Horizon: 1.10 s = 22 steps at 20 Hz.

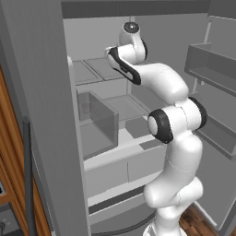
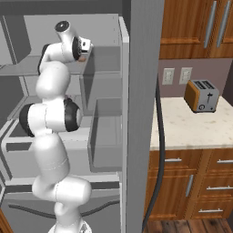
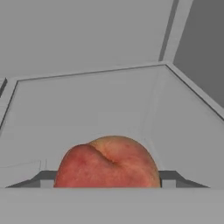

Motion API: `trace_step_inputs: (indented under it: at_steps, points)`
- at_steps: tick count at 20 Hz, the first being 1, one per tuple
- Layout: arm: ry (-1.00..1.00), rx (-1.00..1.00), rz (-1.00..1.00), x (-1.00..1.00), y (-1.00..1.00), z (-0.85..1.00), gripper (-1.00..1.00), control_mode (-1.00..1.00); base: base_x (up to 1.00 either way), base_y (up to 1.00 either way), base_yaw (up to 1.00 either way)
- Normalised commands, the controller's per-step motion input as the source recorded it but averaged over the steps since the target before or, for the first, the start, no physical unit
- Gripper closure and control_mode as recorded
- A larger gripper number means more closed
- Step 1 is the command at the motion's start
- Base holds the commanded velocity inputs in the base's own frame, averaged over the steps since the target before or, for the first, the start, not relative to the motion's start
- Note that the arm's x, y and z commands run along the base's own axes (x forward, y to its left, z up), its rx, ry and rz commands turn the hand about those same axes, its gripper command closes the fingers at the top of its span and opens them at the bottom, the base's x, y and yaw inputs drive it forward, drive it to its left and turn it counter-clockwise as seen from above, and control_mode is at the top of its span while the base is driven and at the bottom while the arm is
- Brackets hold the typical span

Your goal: Pick the peach and orange from the fridge and place them on the plate next to the blender to make a fruit smoothie.

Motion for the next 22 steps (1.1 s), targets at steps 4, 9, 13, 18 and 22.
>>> trace_step_inputs:
  at_steps: [4,9,13,18,22]
  points:
    - [-0.25,0.04,-0.01,-0.35,0.0,0.01,1.0,-1.0,0.0,0.0,0.0]
    - [-0.06,0.03,-0.04,-0.93,0.0,0.4,1.0,-1.0,0.0,0.0,0.0]
    - [0.0,0.01,-0.03,-1.0,0.0,0.68,1.0,-1.0,0.0,0.0,0.0]
    - [0.0,0.0,0.0,-1.0,0.0,0.36,1.0,-1.0,0.0,0.0,0.0]
    - [0.03,0.0,0.01,-1.0,0.0,-0.15,1.0,-1.0,0.0,0.0,0.0]
